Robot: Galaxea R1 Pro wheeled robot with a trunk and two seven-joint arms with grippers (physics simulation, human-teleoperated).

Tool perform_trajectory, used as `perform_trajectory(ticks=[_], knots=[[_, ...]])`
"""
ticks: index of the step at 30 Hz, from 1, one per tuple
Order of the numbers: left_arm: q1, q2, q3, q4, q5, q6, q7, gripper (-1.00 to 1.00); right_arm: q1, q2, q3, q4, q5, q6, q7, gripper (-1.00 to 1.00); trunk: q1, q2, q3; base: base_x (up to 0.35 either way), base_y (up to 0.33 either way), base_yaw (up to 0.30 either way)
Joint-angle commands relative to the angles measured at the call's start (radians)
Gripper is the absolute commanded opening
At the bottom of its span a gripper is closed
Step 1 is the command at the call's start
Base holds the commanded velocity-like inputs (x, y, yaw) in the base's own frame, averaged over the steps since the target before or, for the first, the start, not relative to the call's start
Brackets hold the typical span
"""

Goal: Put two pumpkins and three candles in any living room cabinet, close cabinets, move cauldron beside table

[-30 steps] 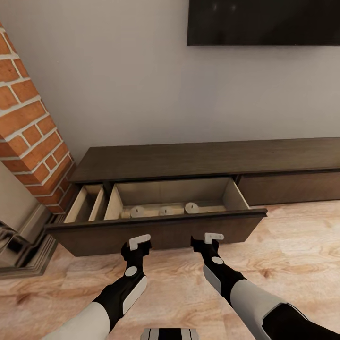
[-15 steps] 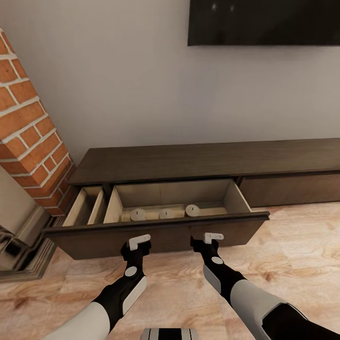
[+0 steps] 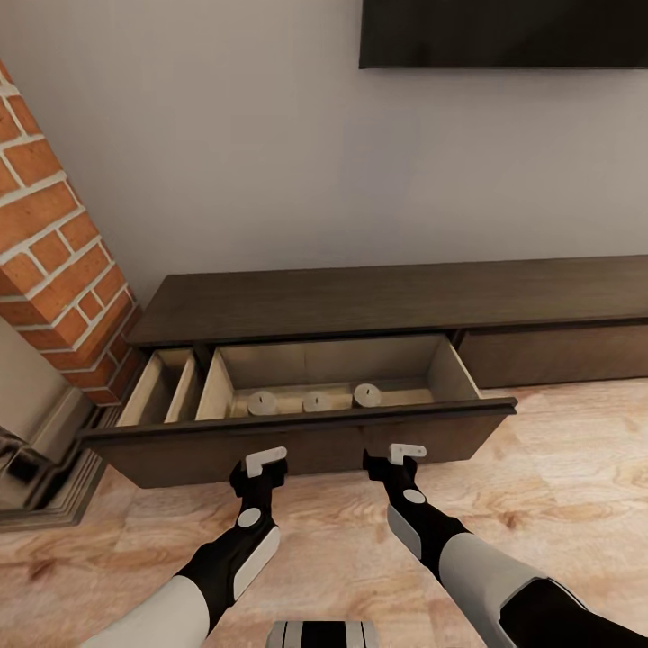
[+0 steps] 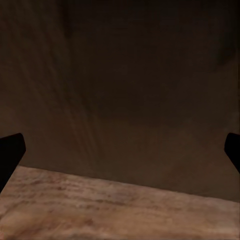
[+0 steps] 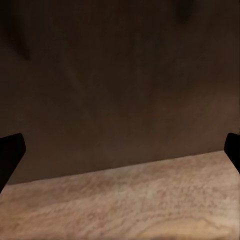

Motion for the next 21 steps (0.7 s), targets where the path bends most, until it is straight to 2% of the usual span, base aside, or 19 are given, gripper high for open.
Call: perform_trajectory(ticks=[1,21], knots=[[-0.001,0.001,-0.008,0.000,0.011,-0.006,0.006,1.00,-0.001,0.000,0.009,0.001,-0.007,-0.003,-0.005,1.00,0.000,0.000,-0.001,0.078,0.059,0.000],[-0.001,0.002,-0.008,0.000,0.011,-0.004,0.006,1.00,-0.001,0.000,0.009,0.001,-0.006,-0.004,-0.006,1.00,0.000,0.000,-0.001,0.091,0.021,0.000]])
